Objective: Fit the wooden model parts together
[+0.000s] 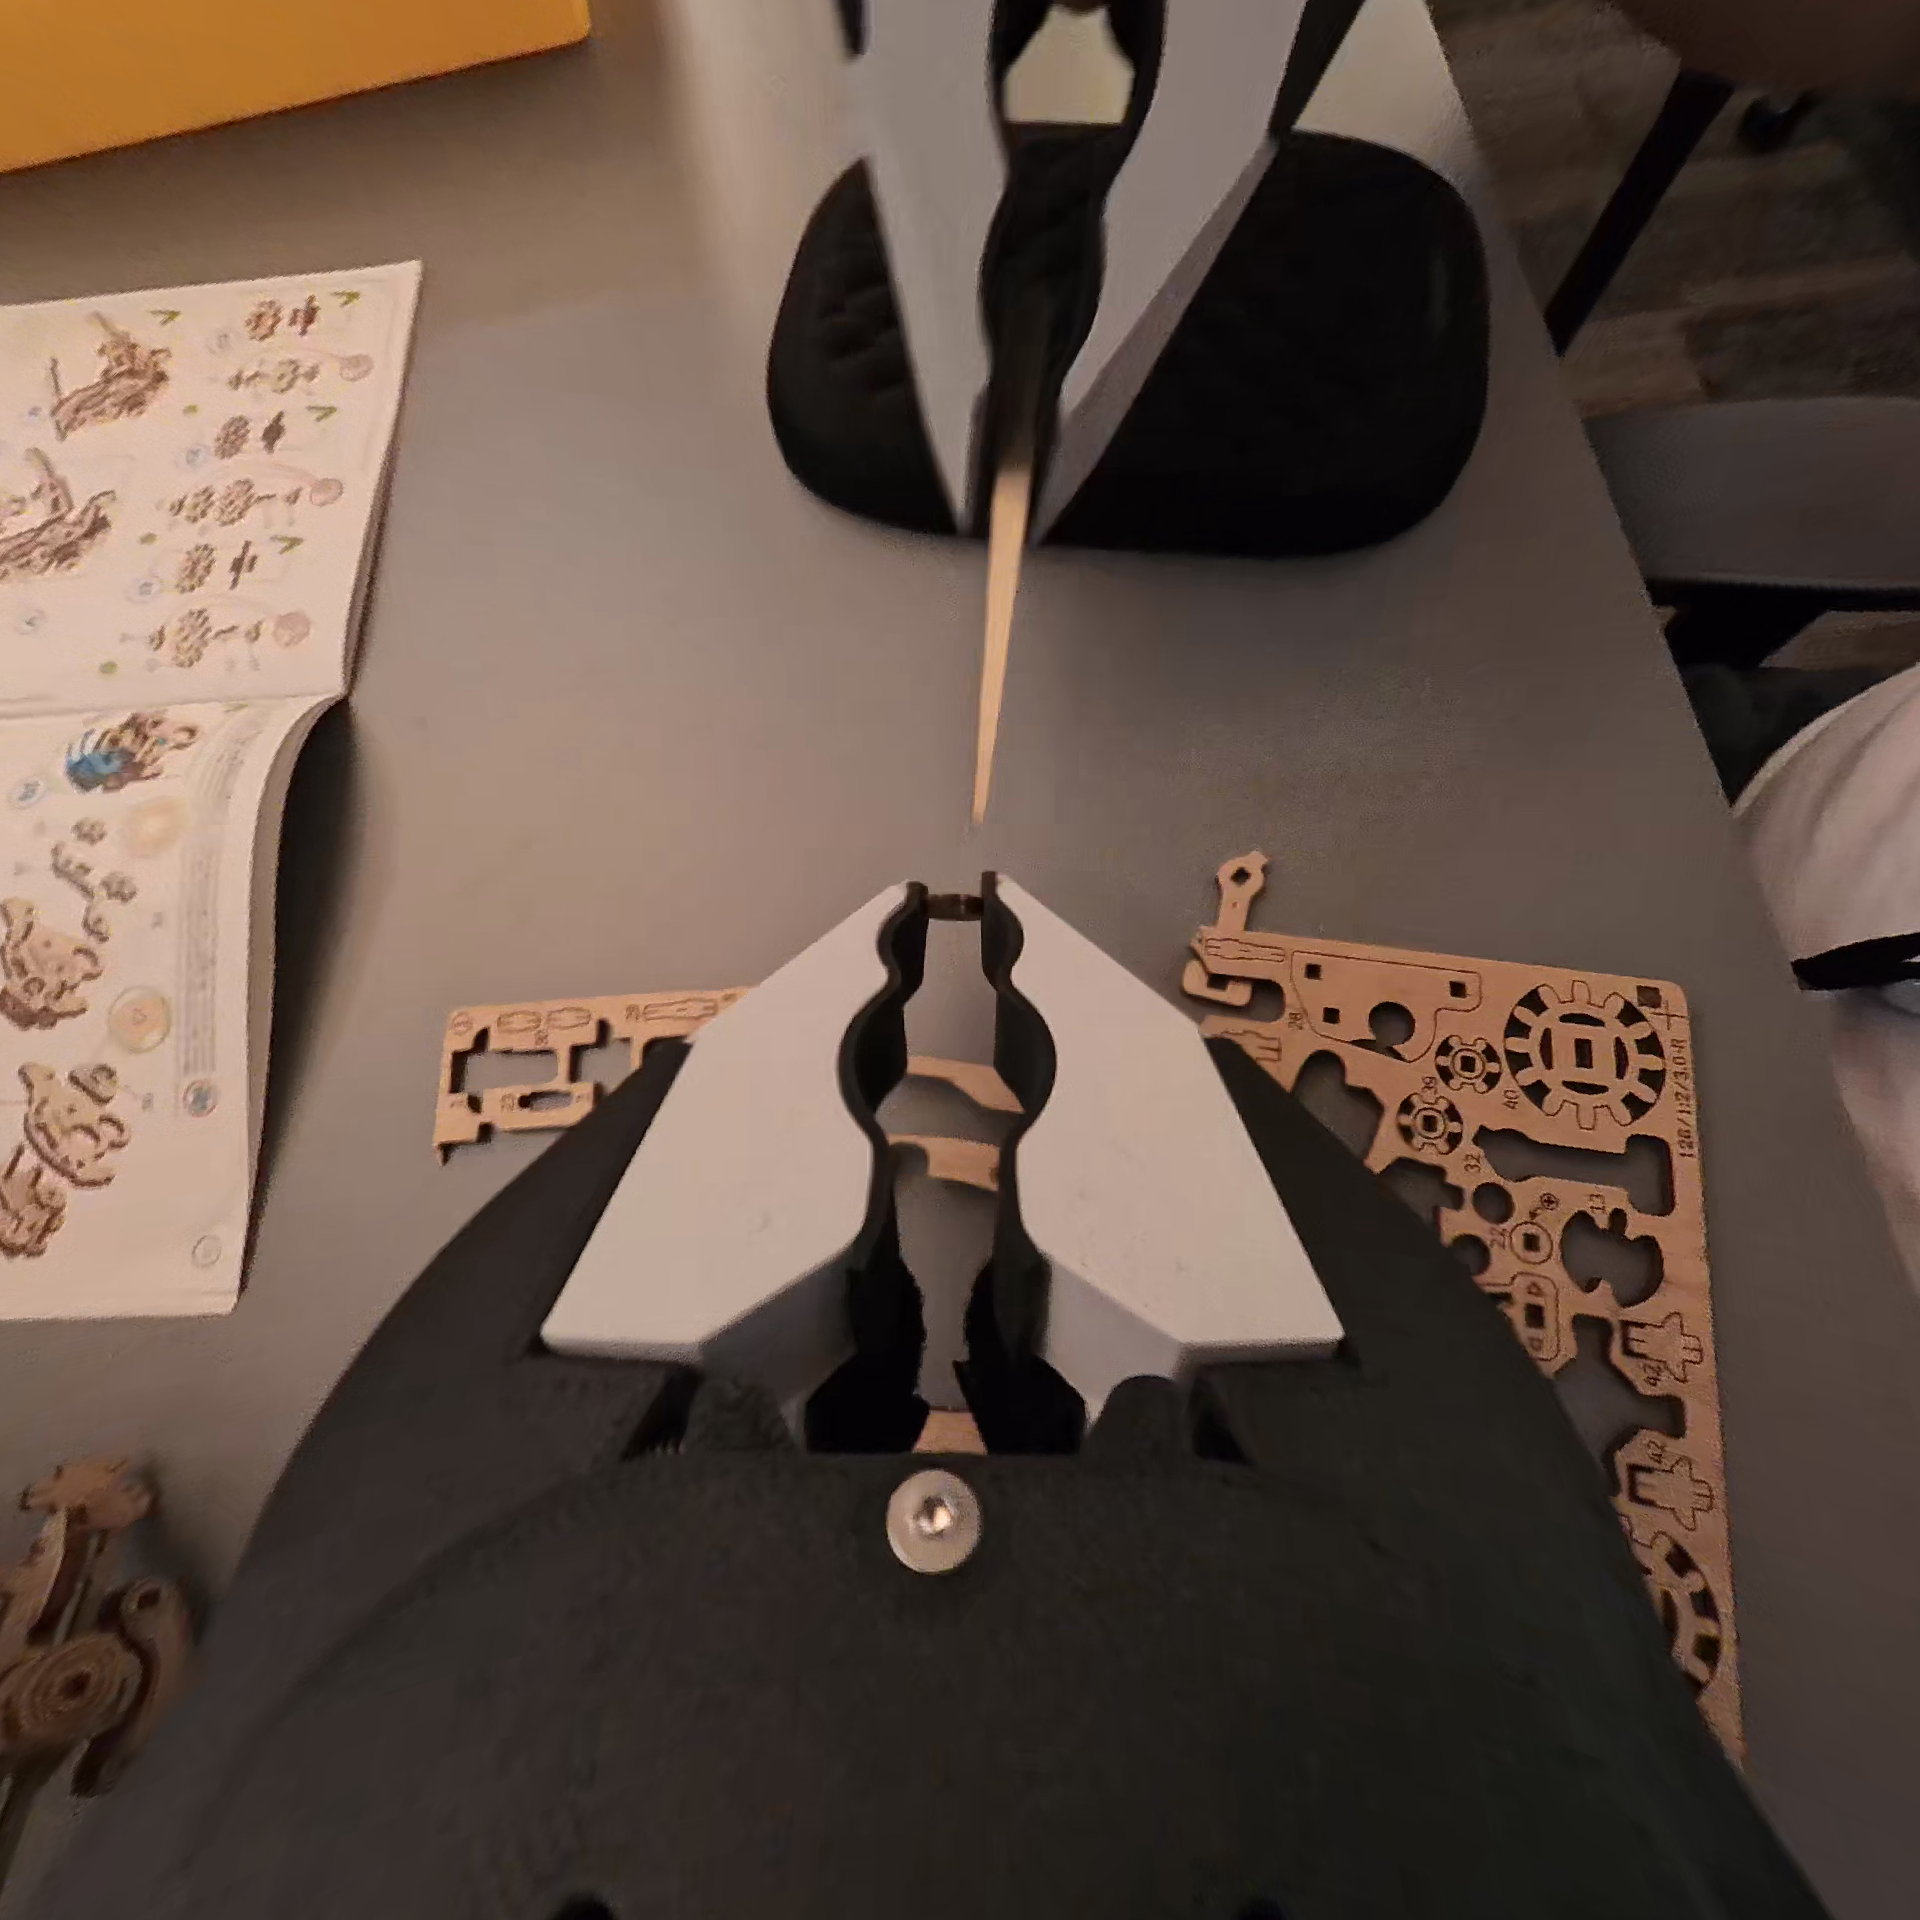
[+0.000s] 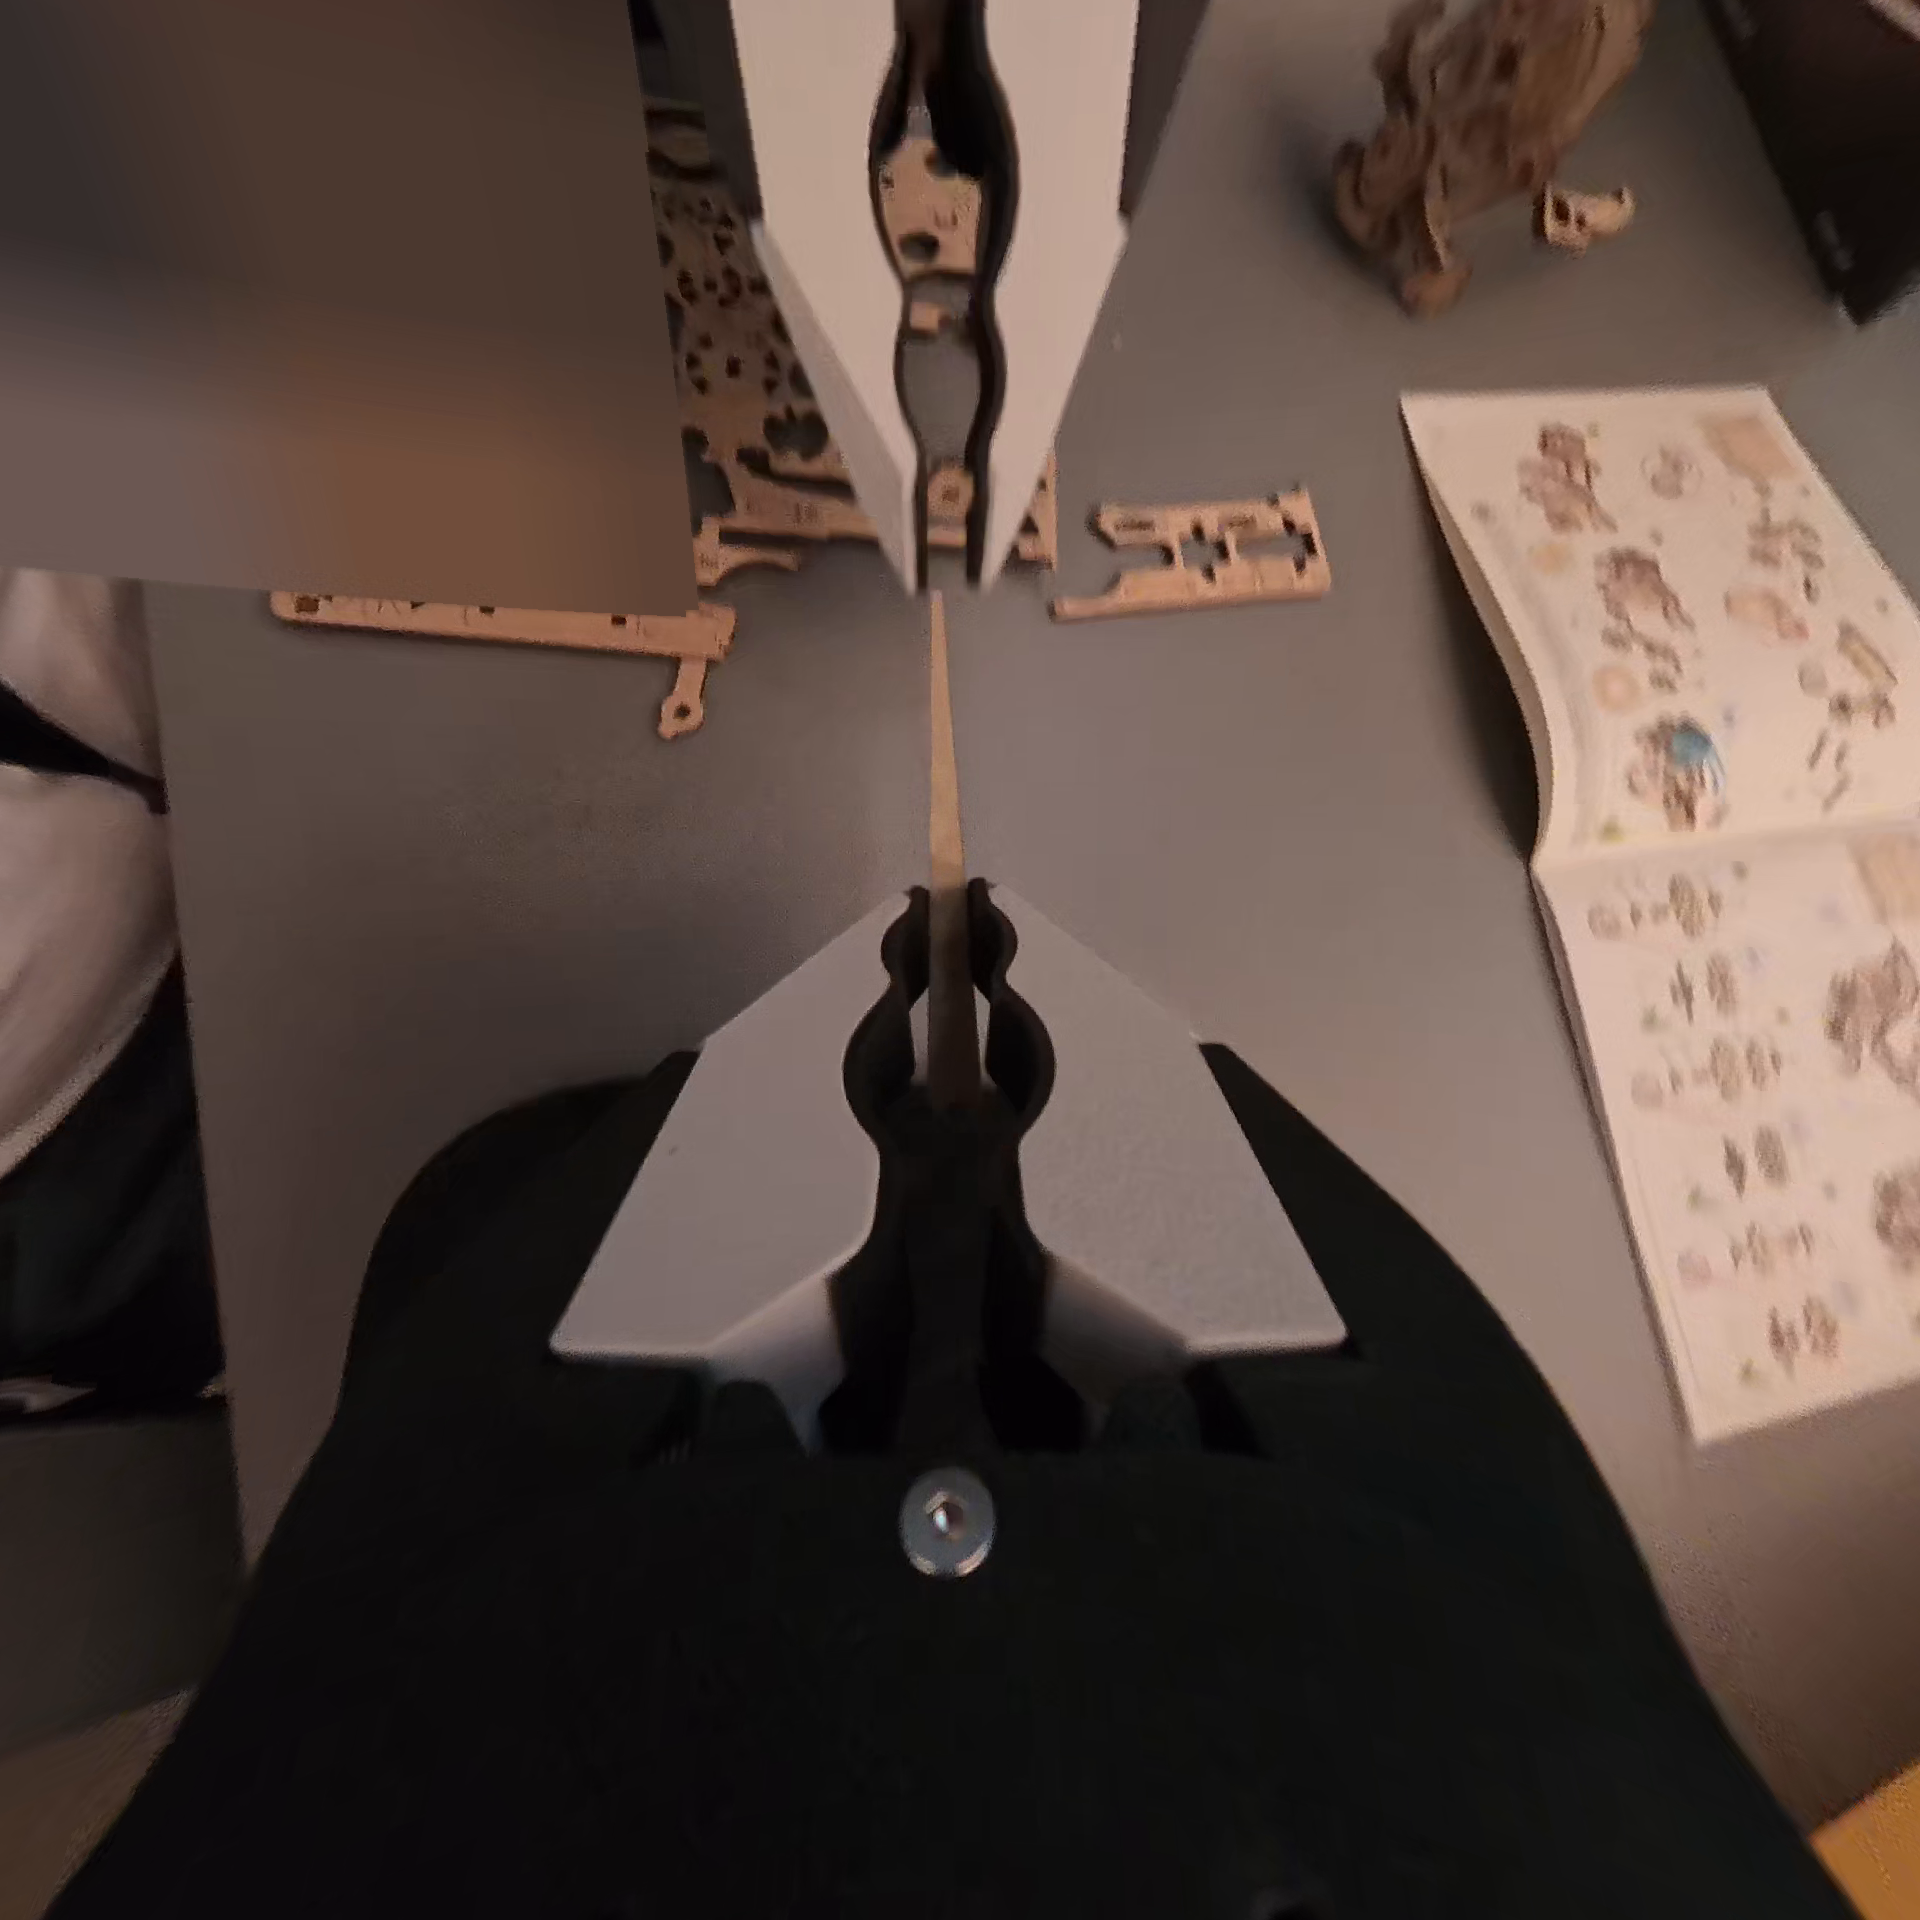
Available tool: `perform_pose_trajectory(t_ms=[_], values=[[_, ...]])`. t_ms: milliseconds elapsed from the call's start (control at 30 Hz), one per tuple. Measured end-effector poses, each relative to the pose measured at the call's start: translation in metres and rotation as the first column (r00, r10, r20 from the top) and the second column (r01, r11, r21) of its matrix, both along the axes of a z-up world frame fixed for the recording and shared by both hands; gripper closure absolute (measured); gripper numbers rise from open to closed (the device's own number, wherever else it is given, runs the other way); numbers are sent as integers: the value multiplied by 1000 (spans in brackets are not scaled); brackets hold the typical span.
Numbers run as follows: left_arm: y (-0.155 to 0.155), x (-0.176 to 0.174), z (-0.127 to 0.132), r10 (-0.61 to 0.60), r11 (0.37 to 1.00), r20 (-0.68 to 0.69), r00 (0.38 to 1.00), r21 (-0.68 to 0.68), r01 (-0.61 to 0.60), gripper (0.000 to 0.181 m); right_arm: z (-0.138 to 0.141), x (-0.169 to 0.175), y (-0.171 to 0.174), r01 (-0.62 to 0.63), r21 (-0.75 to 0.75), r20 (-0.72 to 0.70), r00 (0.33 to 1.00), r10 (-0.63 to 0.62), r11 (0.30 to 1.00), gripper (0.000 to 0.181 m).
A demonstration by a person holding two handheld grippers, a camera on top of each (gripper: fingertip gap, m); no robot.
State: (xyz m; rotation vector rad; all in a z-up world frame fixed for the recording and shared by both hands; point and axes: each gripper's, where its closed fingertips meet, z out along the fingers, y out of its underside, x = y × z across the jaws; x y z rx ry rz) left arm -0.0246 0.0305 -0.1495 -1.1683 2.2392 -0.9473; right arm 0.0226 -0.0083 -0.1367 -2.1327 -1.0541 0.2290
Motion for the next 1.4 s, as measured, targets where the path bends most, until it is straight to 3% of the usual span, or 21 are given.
perform_pose_trajectory(t_ms=[100,233,433,533,633,767,933,1100,1300,1400], values=[[-5,4,-1,4,992,-56,998,-124,-10,173,-1,27,-25,93,-24,-24,995,-93,995,176],[-29,18,-13,-77,968,-183,980,-250,29,172,2,48,-43,181,8,-59,982,-180,984,176],[-31,24,-25,-113,971,-195,974,-231,66,160,-7,53,-56,192,10,-83,978,-190,981,176],[-22,18,-24,-81,982,-196,977,-181,46,136,-5,46,-56,164,39,-90,983,-160,986,176],[-3,-1,-14,5,988,-176,984,-152,-32,139,1,33,-51,126,85,-95,989,-117,988,176],[14,-41,1,122,966,-166,979,-206,-156,141,-20,22,-37,61,0,61,996,-61,998,176],[25,-82,-4,230,931,-206,951,-238,-276,141,-20,21,-27,42,-51,142,989,-35,998,176],[17,-106,-12,244,918,-257,935,-250,-308,141,-29,22,-26,39,-120,236,972,-10,992,176],[9,-121,-18,268,897,-328,906,-259,-359,142,-38,31,0,42,-129,334,942,4,991,176],[4,-124,-17,274,877,-339,900,-295,-378,141,-39,31,12,34,-133,304,953,8,991,177]])
